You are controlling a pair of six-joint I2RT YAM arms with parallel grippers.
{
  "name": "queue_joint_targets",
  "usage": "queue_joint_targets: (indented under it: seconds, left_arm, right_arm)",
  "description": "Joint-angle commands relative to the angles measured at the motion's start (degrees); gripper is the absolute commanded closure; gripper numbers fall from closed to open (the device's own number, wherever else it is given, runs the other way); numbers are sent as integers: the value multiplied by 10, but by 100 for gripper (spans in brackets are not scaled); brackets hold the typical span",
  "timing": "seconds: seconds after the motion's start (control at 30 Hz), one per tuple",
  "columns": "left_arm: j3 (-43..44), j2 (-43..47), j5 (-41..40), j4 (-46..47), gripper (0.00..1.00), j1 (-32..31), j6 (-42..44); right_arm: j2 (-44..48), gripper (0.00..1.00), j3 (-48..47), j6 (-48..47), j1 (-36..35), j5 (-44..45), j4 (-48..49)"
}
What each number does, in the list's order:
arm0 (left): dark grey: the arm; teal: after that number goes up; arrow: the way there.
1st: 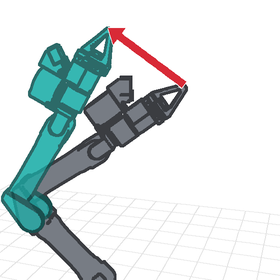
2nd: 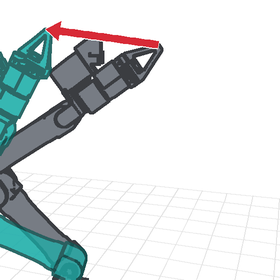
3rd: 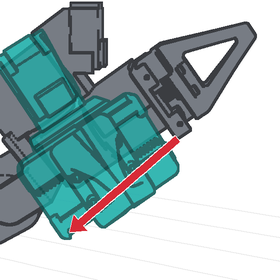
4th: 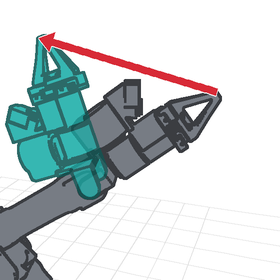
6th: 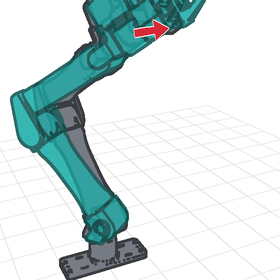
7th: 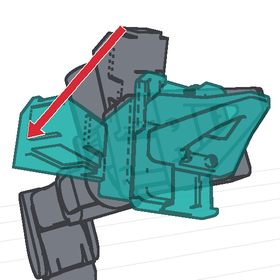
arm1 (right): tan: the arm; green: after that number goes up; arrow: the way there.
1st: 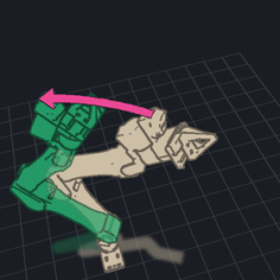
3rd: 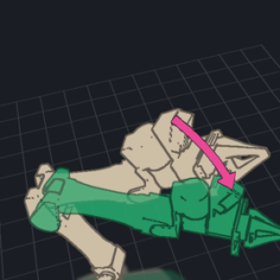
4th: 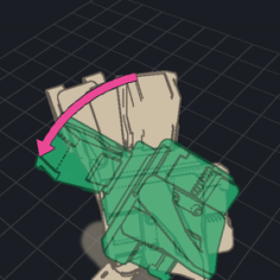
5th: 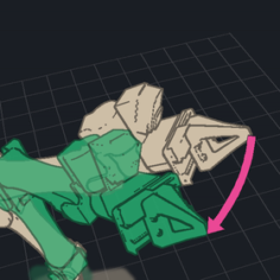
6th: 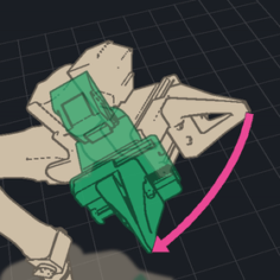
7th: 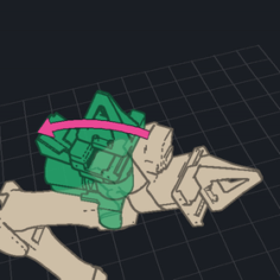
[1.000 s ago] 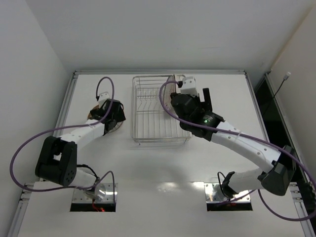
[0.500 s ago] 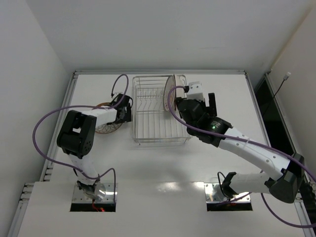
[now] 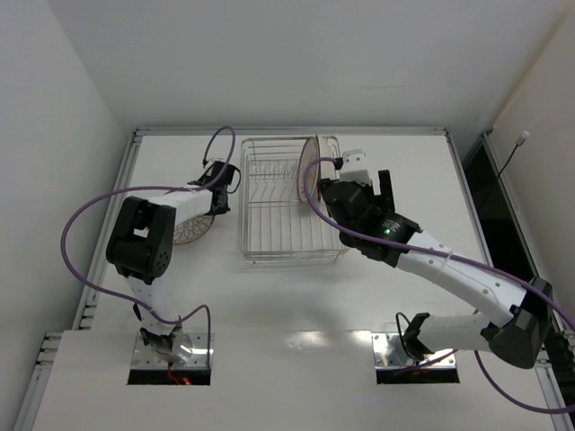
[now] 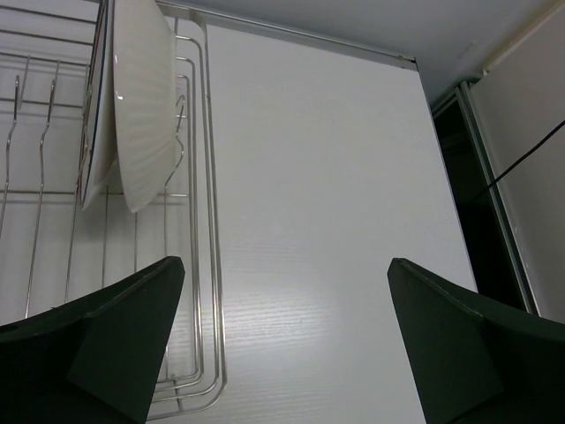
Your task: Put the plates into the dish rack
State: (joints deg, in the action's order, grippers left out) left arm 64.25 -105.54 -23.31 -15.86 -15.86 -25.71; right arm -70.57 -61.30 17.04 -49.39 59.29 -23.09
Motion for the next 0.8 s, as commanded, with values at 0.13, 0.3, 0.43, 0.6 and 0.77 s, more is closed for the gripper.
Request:
queue_joint_targets:
  seconds: [0.13, 0.3, 0.43, 0.6, 0.77]
  left_arm:
    - [23, -57, 51, -34, 100, 22, -38]
    - [29, -38, 89, -29, 100, 22, -43]
    - [61, -52, 38, -76, 100, 17, -43]
    - [74, -94, -38, -110, 73, 6, -49]
    - [68, -100, -50, -110, 0, 6, -55]
  right_arm:
    - [-5, 0, 4, 27, -4, -8, -17]
    - [-5, 0, 4, 32, -4, -8, -29]
    - [-5, 0, 4, 42, -4, -8, -41]
    - [14, 0, 22, 48, -4, -8, -41]
    - [25, 0, 22, 48, -4, -8, -41]
